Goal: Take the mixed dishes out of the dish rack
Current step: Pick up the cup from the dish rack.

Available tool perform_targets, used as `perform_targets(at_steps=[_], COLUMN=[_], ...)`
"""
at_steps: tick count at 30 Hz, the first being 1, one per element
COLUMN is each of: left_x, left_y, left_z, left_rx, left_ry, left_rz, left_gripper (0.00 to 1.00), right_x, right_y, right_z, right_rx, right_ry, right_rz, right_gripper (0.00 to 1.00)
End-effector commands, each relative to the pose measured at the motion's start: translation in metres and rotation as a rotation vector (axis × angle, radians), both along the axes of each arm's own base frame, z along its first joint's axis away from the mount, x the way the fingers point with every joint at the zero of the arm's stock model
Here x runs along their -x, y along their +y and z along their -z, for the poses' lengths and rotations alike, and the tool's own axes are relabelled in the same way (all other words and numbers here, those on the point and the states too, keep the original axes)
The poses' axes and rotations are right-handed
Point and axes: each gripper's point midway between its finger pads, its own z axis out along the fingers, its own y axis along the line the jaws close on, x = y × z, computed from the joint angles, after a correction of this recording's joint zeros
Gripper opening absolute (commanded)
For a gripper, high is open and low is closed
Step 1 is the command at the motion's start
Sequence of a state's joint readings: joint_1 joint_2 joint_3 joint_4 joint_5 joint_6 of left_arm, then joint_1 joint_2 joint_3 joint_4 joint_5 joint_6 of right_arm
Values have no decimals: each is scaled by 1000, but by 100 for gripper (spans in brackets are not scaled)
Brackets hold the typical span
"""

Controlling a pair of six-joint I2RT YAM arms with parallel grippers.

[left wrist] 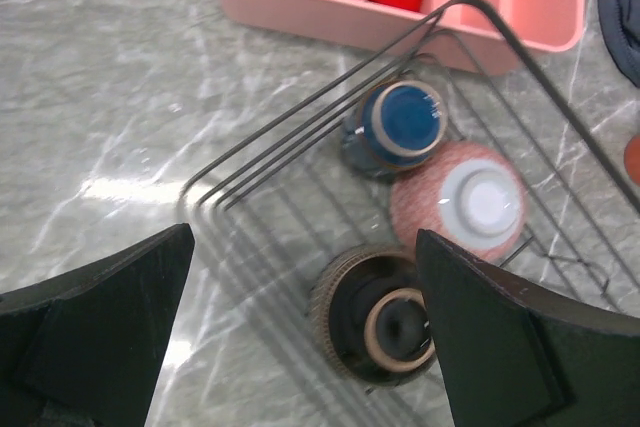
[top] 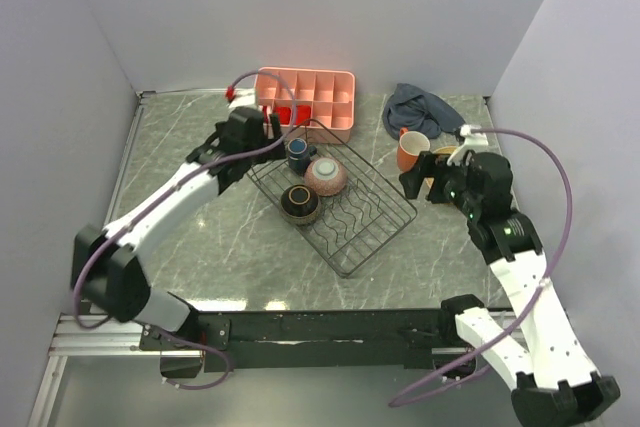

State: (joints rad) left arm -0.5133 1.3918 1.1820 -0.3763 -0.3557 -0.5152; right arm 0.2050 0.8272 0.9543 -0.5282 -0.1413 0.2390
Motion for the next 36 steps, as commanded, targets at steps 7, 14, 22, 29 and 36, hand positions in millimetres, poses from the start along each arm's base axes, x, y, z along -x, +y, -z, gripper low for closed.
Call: perform_targets(at_steps=[7, 14, 22, 29, 36], left_x=[-38, -61, -73, -86, -97], left_y=[-51, -69, -87, -92, -87], left_z=[20, 40, 70, 84, 96], left_rx=[-73, -95, -66, -59, -80], left_ry=[161, 210, 252, 242, 227], left_rz=[3, -36, -59, -88, -148], left_gripper=[99, 99, 99, 99, 100], right_x=[33, 43, 47, 50, 51], right_y=[6, 10, 13, 16, 18], right_z=[2, 12, 15, 20, 26], right_rx=[-77, -91, -87, -84, -78], right_ry=[-59, -57, -57, -52, -45], right_rz=[-42, -73, -106, -132, -143], right_gripper=[100, 100, 100, 100, 100])
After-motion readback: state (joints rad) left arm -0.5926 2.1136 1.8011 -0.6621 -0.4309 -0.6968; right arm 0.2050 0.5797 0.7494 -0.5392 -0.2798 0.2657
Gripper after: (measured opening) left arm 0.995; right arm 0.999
